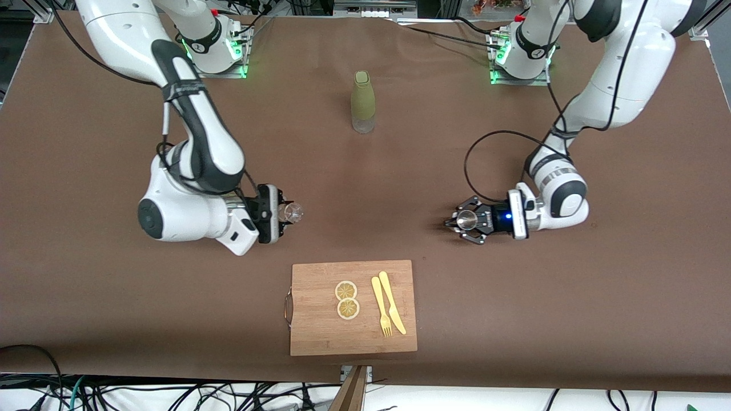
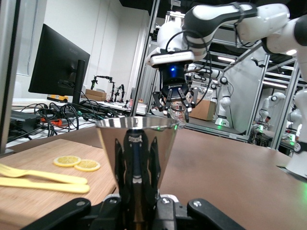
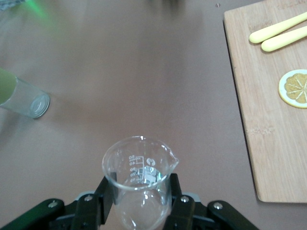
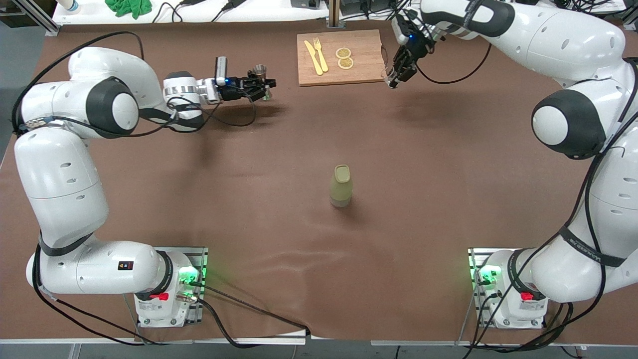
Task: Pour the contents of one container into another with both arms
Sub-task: 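Lift the beaker and jigger, bringing both grippers together mid-table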
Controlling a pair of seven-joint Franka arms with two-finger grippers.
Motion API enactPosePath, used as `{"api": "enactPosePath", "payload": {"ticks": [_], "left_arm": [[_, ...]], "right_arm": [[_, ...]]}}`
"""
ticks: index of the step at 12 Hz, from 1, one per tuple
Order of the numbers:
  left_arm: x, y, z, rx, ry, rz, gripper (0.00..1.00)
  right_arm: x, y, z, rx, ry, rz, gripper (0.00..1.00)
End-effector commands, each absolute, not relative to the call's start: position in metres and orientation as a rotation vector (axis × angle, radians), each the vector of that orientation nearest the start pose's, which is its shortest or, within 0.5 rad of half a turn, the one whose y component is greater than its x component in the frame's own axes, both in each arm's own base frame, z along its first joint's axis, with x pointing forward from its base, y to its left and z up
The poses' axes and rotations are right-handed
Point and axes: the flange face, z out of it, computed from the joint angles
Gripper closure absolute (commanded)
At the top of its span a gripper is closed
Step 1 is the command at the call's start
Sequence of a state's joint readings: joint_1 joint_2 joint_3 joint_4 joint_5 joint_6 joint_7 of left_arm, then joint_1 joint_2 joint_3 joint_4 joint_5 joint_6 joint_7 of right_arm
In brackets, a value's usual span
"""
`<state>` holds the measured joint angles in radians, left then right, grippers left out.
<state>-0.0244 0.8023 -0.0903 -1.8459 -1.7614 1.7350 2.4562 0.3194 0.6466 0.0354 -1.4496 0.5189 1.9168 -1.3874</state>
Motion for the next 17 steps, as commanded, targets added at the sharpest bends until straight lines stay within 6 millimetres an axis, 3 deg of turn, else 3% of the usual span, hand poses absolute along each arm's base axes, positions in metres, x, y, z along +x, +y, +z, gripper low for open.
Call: {"api": "enactPosePath", "payload": {"ticks": [1, 3, 9, 13, 17], "left_arm": [[0.584, -0.189, 0.127, 1.419, -0.935, 1.206, 1.00], [0.579, -0.212, 0.125, 1.432, -0.920, 1.205, 1.00], [0.560, -0.269, 0.108, 1.493, -0.898, 1.241, 1.00], [0.540, -0.314, 0.101, 1.499, -0.886, 1.279, 1.00], [0.525, -0.339, 0.091, 1.531, -0.903, 1.303, 1.00]], "right_arm": [[0.633, 0.315, 0.323, -2.012, -1.842, -0.044, 0.59], [0.619, 0.343, 0.332, -2.080, -1.856, 0.007, 0.59], [0.588, 0.399, 0.342, -2.222, -1.872, 0.066, 0.59], [0.574, 0.425, 0.353, -2.295, -1.895, 0.060, 0.59], [0.559, 0.448, 0.356, -2.378, -1.919, 0.069, 0.59]]}}
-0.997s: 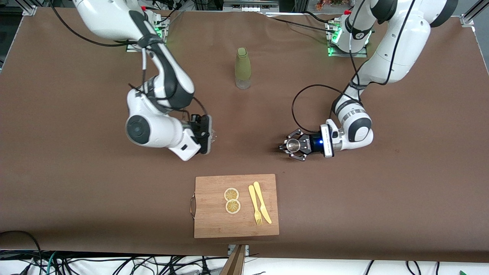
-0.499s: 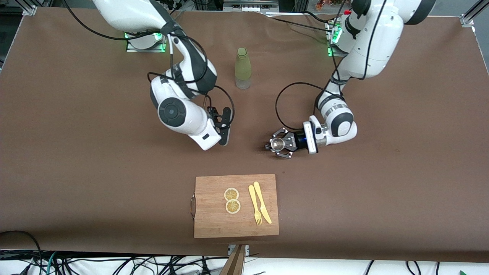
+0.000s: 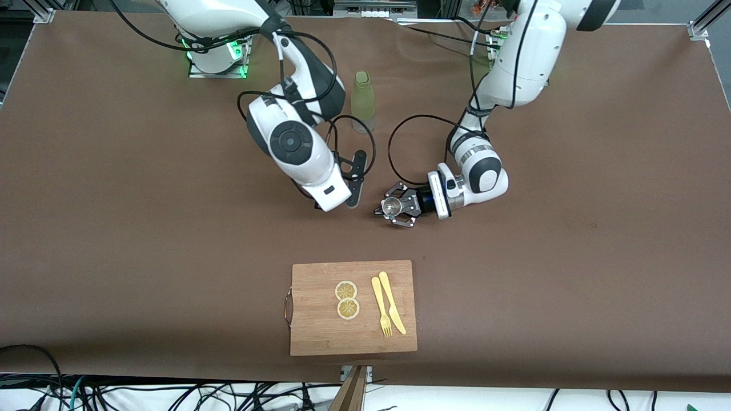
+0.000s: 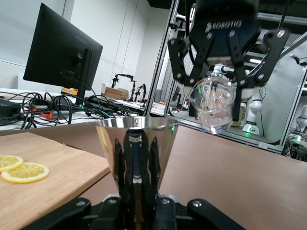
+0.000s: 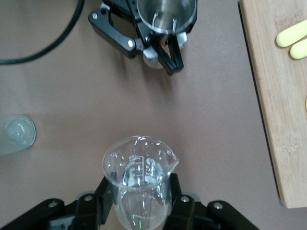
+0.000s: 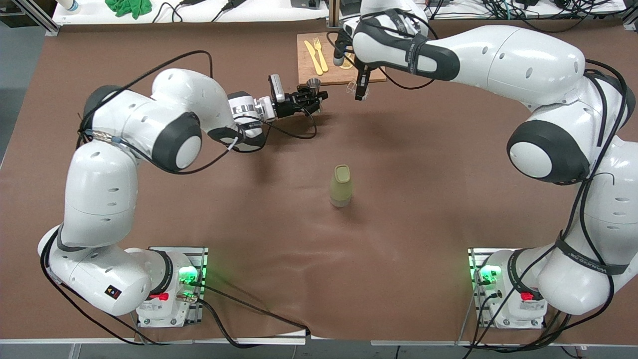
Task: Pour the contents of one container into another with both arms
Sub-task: 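Lift the beaker and jigger, bringing both grippers together mid-table, then tilt the beaker with the right gripper, pouring into the held jigger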
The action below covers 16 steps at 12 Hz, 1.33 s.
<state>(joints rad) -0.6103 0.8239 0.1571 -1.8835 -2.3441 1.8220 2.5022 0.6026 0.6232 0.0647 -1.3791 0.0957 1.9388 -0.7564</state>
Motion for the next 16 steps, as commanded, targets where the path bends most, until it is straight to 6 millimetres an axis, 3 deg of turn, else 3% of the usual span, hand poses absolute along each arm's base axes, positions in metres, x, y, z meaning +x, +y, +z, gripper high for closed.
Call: {"api": "enactPosePath", "payload": {"ticks": [1, 9, 16], "left_arm": [[0.521, -0.346, 0.089, 1.534, -0.900, 1.304, 1.00], [0.500, -0.371, 0.076, 1.553, -0.926, 1.337, 1.00], [0.492, -0.389, 0.080, 1.603, -0.901, 1.370, 1.00]], "right_arm": [[0.551, 0.457, 0.357, -2.396, -1.936, 0.068, 0.59], [0.529, 0.483, 0.356, -2.500, -2.031, 0.056, 0.59], [0.527, 0.490, 0.353, -2.549, -2.092, 0.016, 0.59]]}}
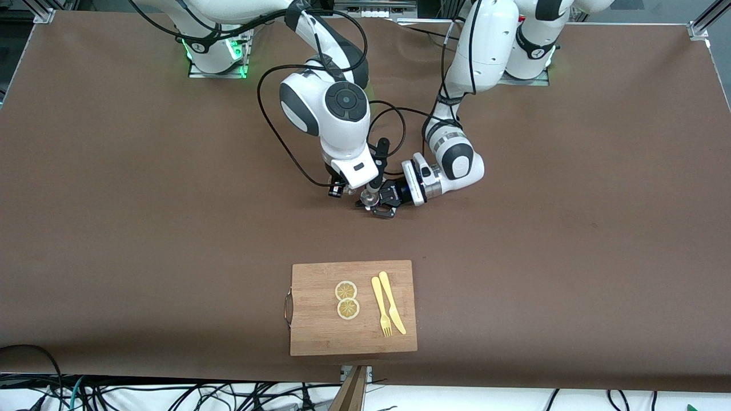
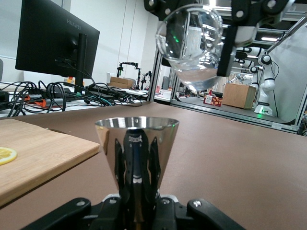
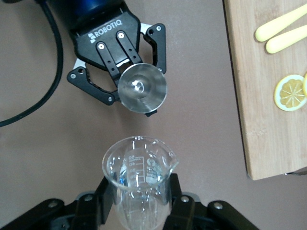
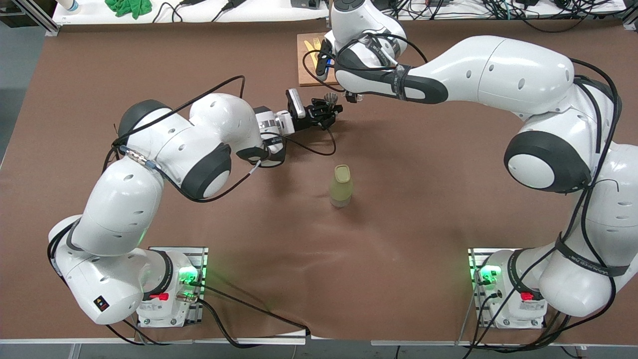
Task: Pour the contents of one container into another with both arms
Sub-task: 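Tilt the beaker with the right gripper, pouring into the held jigger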
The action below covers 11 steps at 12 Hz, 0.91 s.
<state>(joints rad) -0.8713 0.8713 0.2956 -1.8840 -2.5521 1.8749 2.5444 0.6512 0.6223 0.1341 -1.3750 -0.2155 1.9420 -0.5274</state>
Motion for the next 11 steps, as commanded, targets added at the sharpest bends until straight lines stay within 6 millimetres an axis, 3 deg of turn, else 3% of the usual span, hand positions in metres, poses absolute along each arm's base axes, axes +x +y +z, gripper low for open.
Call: {"api": "enactPosePath", "payload": {"ticks": [1, 11], "left_arm": [[0.4910, -0.3916, 0.0806, 1.609, -0.887, 1.378, 1.00], [0.4869, -0.4008, 0.0818, 1.638, -0.852, 1.392, 1.00]], "right_arm": [[0.5277, 0.4908, 0.3520, -2.562, -2.085, 0.000, 0.59], [0.5239, 0.4984, 0.3433, -2.591, -2.217, -0.031, 0.59]]}}
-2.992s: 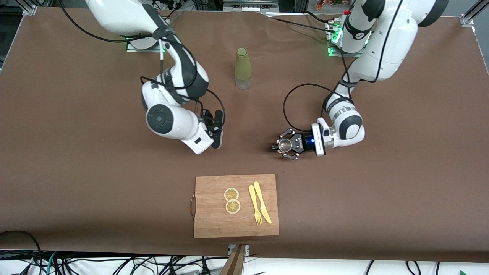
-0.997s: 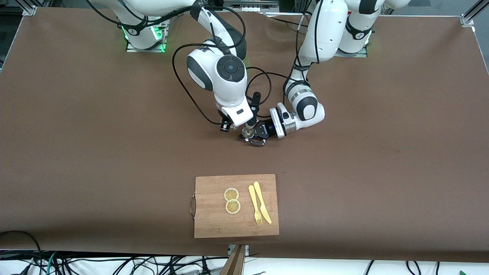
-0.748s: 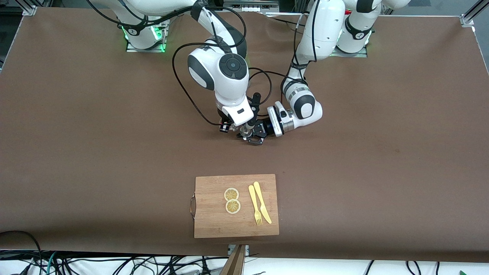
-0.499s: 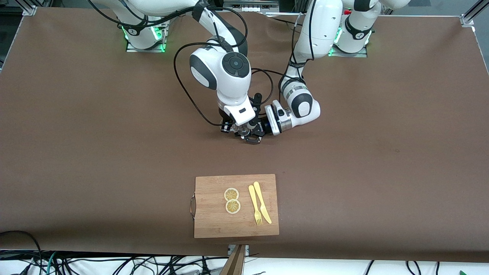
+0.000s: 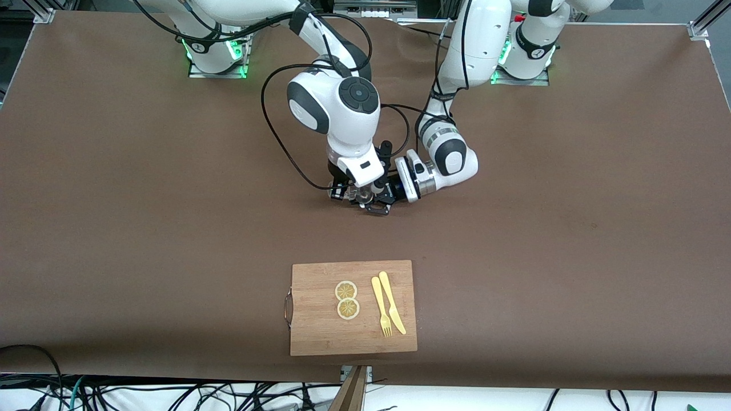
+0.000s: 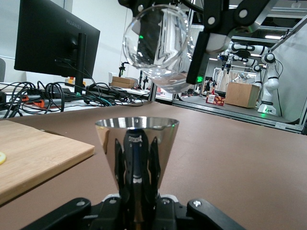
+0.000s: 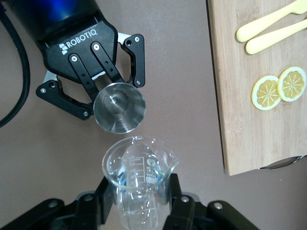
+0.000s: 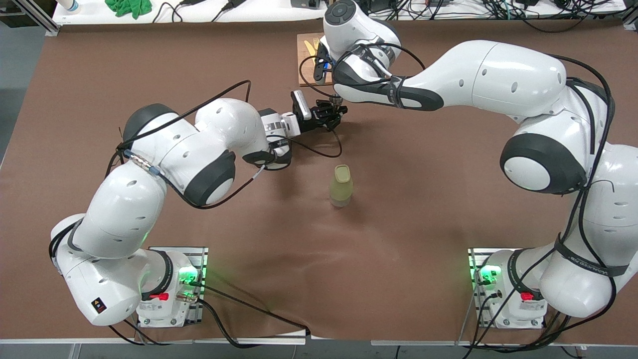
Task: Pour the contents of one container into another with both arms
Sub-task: 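Tilt the beaker with the right gripper, pouring into the held jigger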
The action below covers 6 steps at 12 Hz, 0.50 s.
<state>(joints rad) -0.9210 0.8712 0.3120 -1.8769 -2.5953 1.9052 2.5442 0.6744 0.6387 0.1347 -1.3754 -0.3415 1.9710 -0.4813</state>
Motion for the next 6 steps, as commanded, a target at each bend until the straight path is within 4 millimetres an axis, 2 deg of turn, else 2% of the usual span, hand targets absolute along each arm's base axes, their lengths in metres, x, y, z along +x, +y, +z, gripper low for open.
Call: {"api": "enactPosePath", "payload": {"ticks": [1, 6], "left_arm": [[0.4868, -0.4011, 0.0819, 1.641, -0.843, 1.396, 1.00], [0.4872, -0.4046, 0.0835, 1.639, -0.831, 1.407, 1.00]], "right_arm": [[0.5226, 0.4999, 0.3434, -2.590, -2.225, -0.034, 0.59], [0.5191, 0.5043, 0.3375, -2.594, -2.270, -0.035, 0.59]]}}
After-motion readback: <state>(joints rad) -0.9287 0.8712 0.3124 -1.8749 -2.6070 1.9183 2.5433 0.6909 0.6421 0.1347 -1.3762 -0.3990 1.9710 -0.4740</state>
